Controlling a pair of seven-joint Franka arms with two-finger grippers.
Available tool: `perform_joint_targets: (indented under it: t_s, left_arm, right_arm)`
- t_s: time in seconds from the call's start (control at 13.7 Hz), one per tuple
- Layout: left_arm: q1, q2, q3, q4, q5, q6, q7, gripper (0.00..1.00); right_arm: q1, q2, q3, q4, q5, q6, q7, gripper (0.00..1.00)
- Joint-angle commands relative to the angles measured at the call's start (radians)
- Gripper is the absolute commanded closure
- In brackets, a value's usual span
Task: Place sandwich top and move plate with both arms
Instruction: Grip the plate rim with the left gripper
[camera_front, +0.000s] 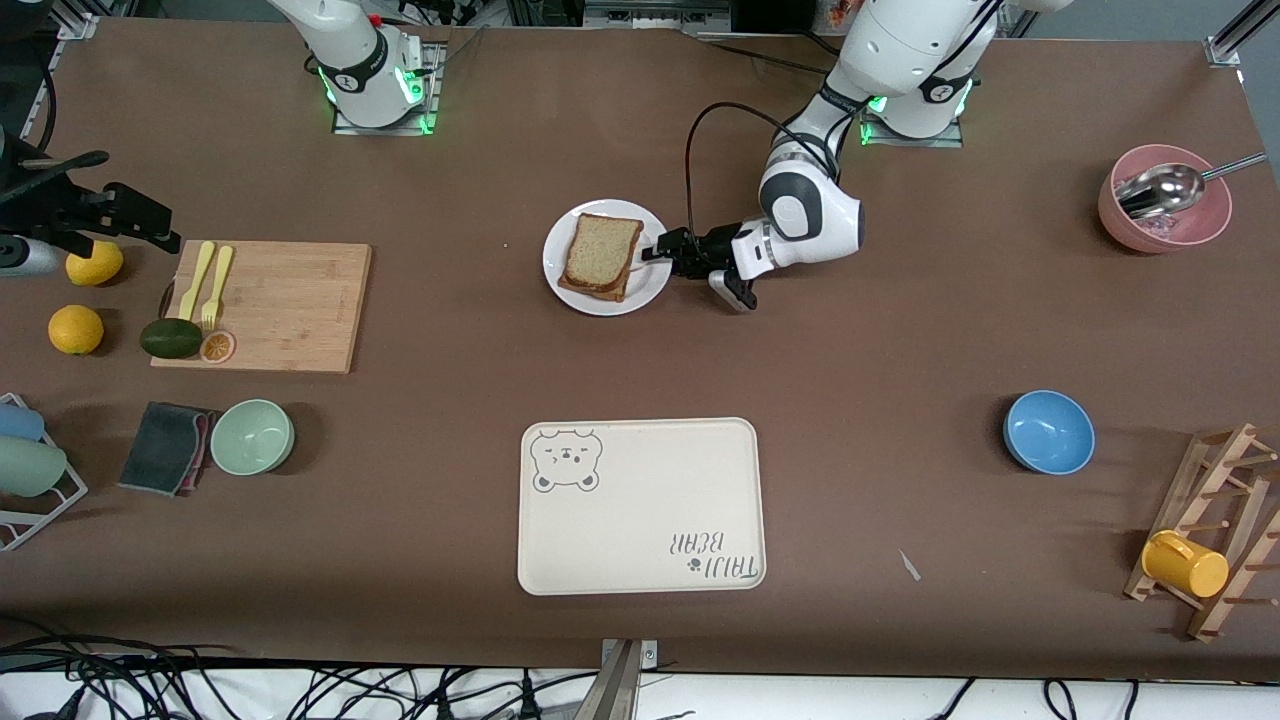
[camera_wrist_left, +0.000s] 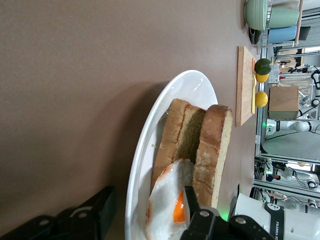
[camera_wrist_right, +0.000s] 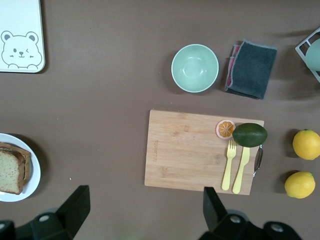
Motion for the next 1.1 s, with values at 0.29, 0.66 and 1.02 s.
perform_joint_targets:
  t_s: [0.29,0.66,1.02]
  left_arm:
    - [-0.006,0.005,0.001,0.000,-0.045,0.011,0.045,0.68]
    - [-0.005,0.005,0.001,0.000,-0.045,0.011,0.045,0.81]
    - [-0.005,0.005,0.001,0.000,-0.045,0.011,0.047,0.89]
  right_arm:
    - [-0.003,-0.015,-0.002,-0.015,0.018,-0.003,0.010,0.00]
    - [-0.003,-0.015,-0.002,-0.015,0.018,-0.003,0.010,0.00]
    - [-0.003,-0.015,-0.002,-0.015,0.018,-0.009,0.010,0.00]
